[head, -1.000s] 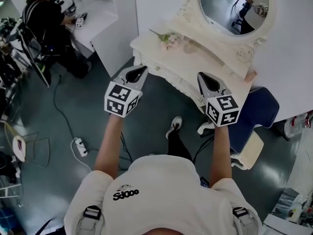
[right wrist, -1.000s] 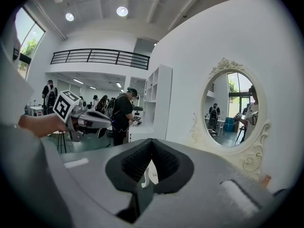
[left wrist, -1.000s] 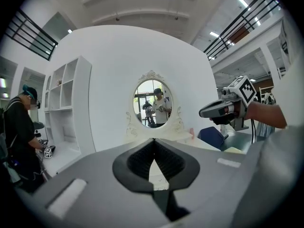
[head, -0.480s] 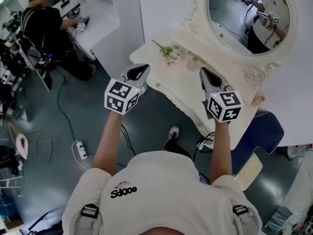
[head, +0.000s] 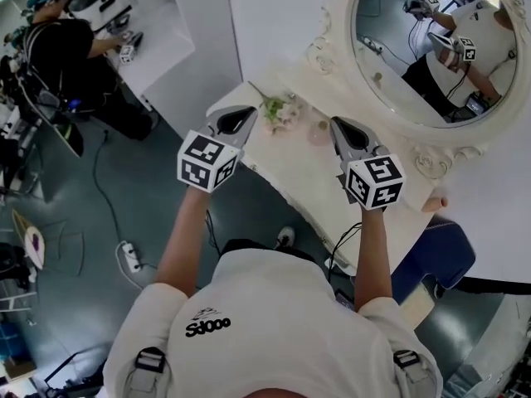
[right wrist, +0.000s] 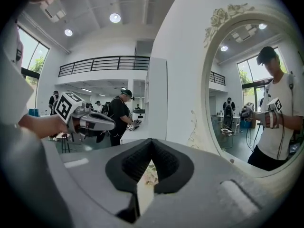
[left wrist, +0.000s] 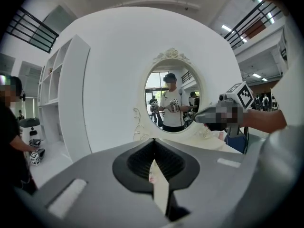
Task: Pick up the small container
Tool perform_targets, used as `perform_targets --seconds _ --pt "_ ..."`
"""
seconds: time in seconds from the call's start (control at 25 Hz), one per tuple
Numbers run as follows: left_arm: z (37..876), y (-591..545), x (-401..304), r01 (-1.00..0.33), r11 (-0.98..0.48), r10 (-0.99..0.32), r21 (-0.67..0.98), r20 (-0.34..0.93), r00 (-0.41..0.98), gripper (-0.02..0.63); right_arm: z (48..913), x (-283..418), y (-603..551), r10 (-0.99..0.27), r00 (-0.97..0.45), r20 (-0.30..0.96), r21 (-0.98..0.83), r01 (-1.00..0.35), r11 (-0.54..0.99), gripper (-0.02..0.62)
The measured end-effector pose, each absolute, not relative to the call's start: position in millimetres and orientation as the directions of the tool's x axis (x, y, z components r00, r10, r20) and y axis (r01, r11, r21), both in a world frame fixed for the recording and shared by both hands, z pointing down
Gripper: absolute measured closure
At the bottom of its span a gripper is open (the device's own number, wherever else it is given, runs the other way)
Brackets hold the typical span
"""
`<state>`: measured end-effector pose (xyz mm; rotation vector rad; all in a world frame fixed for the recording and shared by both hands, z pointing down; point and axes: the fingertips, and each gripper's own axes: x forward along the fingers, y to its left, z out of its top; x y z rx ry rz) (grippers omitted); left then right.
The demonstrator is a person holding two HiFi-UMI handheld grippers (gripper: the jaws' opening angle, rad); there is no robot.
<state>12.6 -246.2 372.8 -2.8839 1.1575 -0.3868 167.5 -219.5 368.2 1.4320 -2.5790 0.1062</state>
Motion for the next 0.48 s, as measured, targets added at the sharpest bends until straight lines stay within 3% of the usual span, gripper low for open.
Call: perform_targets --seconds 0.4,0.48 --pt "415 -302 2 -0.658 -0.752 -0.638 -0.045 0.302 0.709 0.588 430 173 -282 -0.842 -0.425 0.334 -0.004 -0.893 0.449 0.589" --pt "427 -314 -6 -0.656 -0.754 -0.629 -0.028 0.32 0.709 0.588 444 174 -295 -0.844 -0.399 0.358 -0.018 -0.907 0.421 0.546"
